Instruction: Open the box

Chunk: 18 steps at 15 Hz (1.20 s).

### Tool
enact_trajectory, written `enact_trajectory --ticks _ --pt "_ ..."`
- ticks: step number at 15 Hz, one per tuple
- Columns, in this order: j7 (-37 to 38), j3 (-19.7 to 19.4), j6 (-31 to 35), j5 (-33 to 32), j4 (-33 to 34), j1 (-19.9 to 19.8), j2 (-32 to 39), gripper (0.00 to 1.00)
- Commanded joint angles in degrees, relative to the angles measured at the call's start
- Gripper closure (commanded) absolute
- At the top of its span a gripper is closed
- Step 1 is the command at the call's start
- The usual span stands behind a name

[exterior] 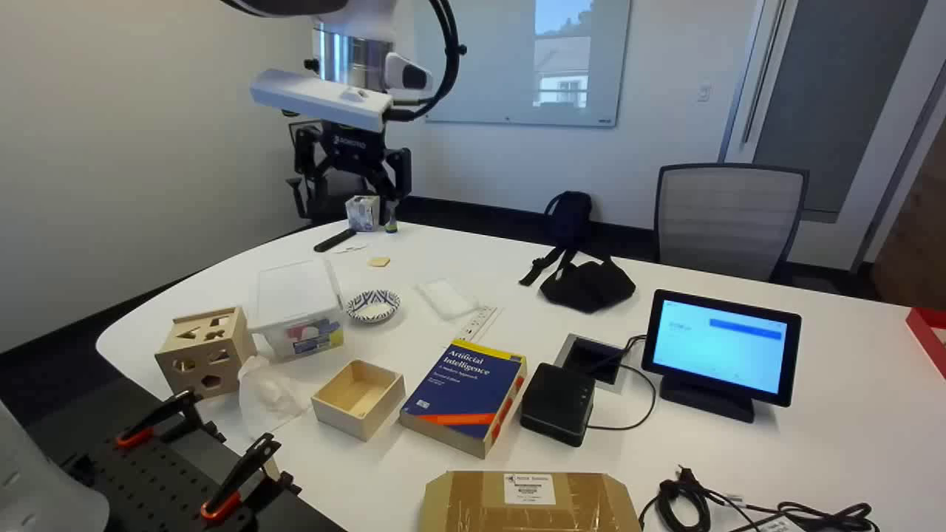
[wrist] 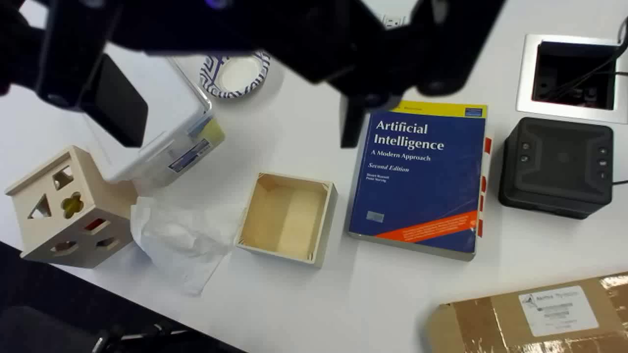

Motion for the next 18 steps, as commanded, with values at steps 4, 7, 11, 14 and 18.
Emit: enact_trajectory --ticks 4,7,11,14,18 --pt "-0.67 2.28 1.74 3.04 -0.24 -2.93 0.56 0.00" --pt "-2.33 0.61 8.52 11.67 -1.00 -4.27 1.19 0.00" --pt "-7.43 -2.91 17.60 23.46 -1.24 -6.81 3.68 0.00" --pt "-11.79 -6.42 21.40 33.59 0.04 -9.29 7.10 0.00" --pt "-18.65 -10.46 23.04 51.02 2.87 -13.35 15.97 0.00"
